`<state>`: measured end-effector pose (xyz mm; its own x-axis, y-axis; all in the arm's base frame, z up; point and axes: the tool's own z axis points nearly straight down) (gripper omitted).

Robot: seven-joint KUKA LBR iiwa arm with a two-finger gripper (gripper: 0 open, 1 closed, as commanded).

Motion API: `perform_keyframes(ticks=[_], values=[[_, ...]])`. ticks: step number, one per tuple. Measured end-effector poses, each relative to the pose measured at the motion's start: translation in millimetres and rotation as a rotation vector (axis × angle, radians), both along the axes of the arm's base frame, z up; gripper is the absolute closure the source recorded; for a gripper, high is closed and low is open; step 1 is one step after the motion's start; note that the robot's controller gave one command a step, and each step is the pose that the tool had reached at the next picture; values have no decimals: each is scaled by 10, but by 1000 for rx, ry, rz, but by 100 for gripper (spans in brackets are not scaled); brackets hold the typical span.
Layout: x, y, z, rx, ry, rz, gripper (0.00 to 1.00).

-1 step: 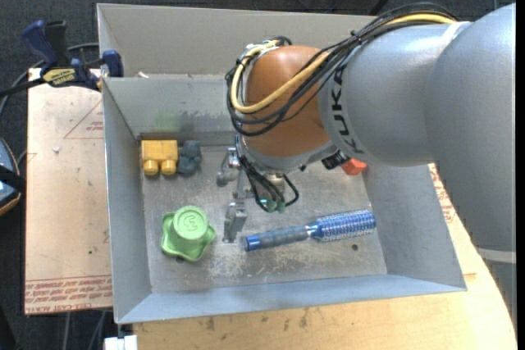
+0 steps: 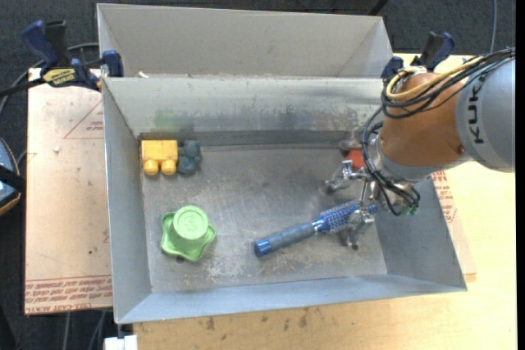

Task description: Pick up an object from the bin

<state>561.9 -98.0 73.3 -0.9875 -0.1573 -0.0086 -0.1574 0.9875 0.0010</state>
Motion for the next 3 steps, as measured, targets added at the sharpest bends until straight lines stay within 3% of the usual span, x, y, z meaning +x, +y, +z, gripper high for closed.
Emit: perform_keyframes(ticks=[1,2,3], values=[[-174,158,280,0,6,-30,0],[-183,226,272,-2,8,130,0],[-220,62,-9,1,0,128,0]])
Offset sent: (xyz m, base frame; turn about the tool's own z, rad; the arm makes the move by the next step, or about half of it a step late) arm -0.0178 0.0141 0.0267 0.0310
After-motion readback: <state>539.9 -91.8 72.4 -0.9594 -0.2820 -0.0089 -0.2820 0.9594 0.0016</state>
